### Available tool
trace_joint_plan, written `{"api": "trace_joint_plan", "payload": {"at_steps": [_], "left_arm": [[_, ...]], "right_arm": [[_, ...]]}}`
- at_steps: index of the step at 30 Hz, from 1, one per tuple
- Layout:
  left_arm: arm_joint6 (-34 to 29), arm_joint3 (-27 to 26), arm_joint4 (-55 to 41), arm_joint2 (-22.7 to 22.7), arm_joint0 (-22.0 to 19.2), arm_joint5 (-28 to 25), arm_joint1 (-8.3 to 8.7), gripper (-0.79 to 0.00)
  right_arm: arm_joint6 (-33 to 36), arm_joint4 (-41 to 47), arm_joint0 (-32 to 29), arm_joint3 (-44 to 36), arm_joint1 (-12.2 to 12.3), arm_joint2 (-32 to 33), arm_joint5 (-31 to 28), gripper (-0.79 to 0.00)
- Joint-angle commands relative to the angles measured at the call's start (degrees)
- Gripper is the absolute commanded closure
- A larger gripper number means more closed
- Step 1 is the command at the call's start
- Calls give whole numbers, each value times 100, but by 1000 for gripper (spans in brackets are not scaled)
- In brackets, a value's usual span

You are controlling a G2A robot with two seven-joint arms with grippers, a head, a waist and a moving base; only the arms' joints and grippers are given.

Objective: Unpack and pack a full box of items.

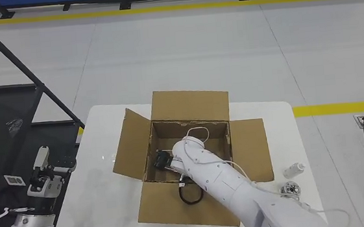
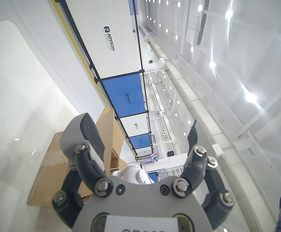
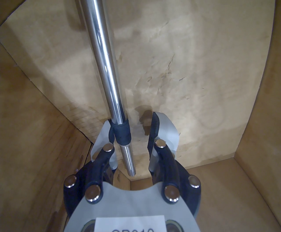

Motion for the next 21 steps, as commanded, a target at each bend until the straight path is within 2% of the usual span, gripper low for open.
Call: {"api": "trace_joint_plan", "payload": {"at_steps": [1, 7, 15, 17, 20, 21], "left_arm": [[0, 0, 0, 0, 0, 0, 0, -785], [0, 0, 0, 0, 0, 0, 0, -785], [0, 0, 0, 0, 0, 0, 0, -785], [0, 0, 0, 0, 0, 0, 0, -785], [0, 0, 0, 0, 0, 0, 0, -785], [0, 0, 0, 0, 0, 0, 0, -785]], "right_arm": [[-35, -41, -7, -33, 8, 17, 52, -283], [33, -99, -46, -153, 49, 95, 120, -283], [91, -88, -105, -229, 117, 238, 68, -209], [99, -110, -118, -260, 132, 262, 56, -154], [102, -127, -125, -318, 159, 310, 19, 0], [100, -138, -127, -339, 170, 325, 4, 0]]}}
